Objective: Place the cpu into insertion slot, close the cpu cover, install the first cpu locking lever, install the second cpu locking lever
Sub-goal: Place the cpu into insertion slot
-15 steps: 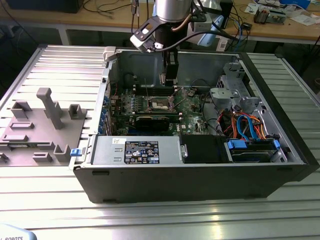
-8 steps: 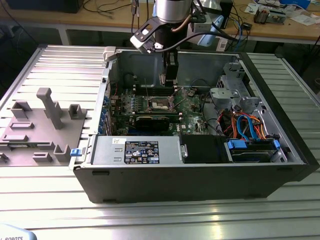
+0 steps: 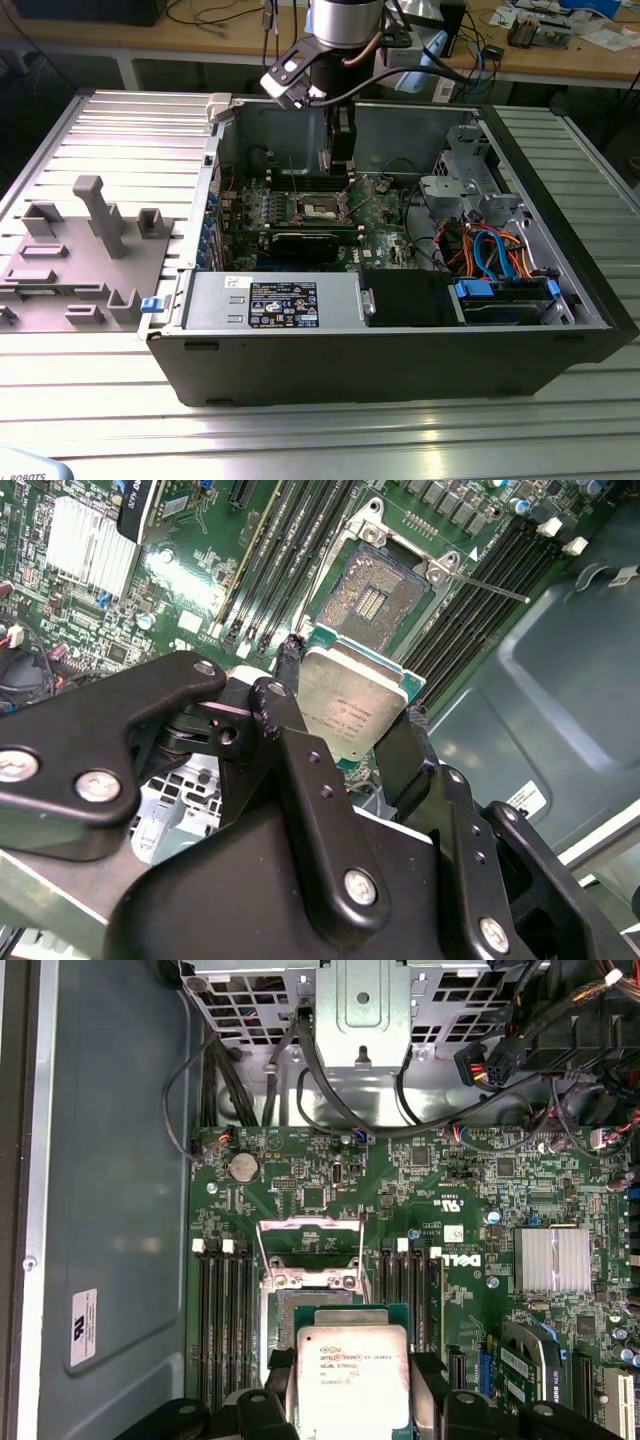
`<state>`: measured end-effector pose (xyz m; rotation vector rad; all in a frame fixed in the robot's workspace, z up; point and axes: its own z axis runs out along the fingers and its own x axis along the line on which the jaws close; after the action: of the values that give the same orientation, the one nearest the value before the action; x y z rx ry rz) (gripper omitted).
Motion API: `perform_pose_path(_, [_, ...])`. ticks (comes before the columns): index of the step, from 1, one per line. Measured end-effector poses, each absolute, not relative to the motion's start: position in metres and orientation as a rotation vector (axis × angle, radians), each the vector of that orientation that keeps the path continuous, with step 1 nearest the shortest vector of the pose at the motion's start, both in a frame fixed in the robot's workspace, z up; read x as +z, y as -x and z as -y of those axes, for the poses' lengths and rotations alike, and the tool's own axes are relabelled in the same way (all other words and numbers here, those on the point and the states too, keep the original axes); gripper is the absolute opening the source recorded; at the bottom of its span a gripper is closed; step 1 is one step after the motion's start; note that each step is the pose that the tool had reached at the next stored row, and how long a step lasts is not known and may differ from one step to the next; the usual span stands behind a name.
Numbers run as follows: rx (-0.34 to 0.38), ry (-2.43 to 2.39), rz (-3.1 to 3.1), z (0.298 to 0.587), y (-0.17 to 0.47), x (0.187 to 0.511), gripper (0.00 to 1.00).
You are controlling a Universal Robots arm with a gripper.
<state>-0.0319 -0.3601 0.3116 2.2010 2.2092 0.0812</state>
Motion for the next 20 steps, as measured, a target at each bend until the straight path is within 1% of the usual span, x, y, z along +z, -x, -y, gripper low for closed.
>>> perform_pose_path(20, [0.081, -2.201, -2.209, 0.3601, 0.0319, 0.3056, 0.54])
